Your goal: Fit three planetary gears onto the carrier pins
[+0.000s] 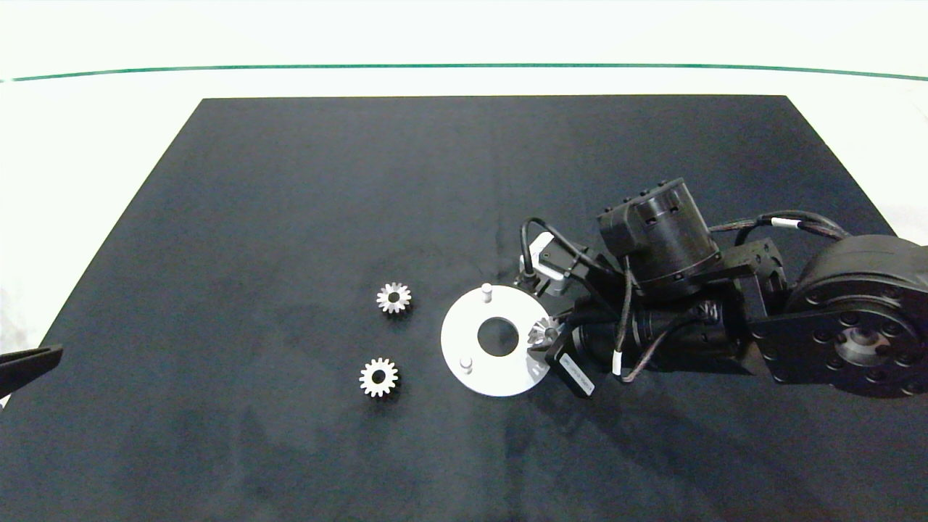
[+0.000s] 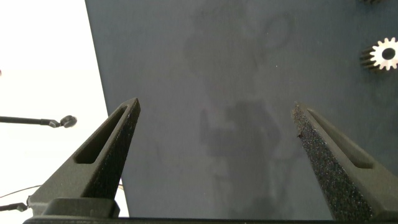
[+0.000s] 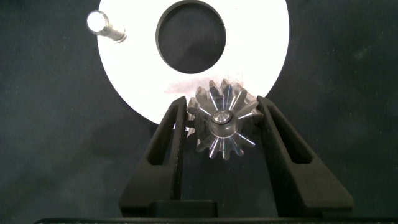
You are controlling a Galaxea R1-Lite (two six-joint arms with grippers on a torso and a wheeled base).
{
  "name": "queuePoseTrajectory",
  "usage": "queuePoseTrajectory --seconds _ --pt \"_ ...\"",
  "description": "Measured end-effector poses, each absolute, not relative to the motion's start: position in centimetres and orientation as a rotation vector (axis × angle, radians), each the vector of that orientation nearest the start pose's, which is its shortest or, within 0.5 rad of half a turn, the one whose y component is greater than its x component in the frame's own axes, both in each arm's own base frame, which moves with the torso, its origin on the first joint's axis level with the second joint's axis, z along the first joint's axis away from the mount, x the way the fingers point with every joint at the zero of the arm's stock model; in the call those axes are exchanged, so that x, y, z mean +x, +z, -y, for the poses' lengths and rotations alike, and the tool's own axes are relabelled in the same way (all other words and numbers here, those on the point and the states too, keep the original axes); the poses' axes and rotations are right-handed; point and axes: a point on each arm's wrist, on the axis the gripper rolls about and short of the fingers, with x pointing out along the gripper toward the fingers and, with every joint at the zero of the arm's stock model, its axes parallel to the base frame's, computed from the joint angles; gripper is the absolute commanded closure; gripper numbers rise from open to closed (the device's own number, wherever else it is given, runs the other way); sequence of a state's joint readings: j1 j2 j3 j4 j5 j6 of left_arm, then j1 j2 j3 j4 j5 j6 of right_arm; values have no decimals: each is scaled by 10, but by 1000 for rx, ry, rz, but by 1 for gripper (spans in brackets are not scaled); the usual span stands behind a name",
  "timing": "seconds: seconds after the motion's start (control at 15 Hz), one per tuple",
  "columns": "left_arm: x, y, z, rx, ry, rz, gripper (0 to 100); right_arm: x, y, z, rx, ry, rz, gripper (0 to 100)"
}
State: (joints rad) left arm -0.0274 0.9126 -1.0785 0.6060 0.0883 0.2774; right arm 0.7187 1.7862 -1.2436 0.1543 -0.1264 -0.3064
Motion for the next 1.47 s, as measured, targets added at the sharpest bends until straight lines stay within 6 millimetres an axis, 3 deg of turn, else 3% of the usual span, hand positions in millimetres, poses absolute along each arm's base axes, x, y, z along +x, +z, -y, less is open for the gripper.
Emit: queuePoseTrajectory --seconds 0.07,0.53,0.73,0.93,1.13,1.27,1.47 --pt "69 297 0 299 -2 -445 0 251 202 -216 -576 667 -557 0" --pt "69 297 0 298 -3 -448 0 251 202 -215 -573 668 -556 0" --pt "70 296 2 291 -36 -447 0 239 215 -204 -532 653 -532 0" --pt "75 296 8 239 -98 -451 0 208 241 -169 -462 591 -471 0" --pt "90 297 29 244 -273 -424 0 165 250 -117 -415 477 -423 0" --pt "113 298 49 237 -345 -397 0 133 252 -87 -386 426 -373 0" --pt "153 283 85 262 -420 -442 0 94 255 -55 -375 375 -271 0"
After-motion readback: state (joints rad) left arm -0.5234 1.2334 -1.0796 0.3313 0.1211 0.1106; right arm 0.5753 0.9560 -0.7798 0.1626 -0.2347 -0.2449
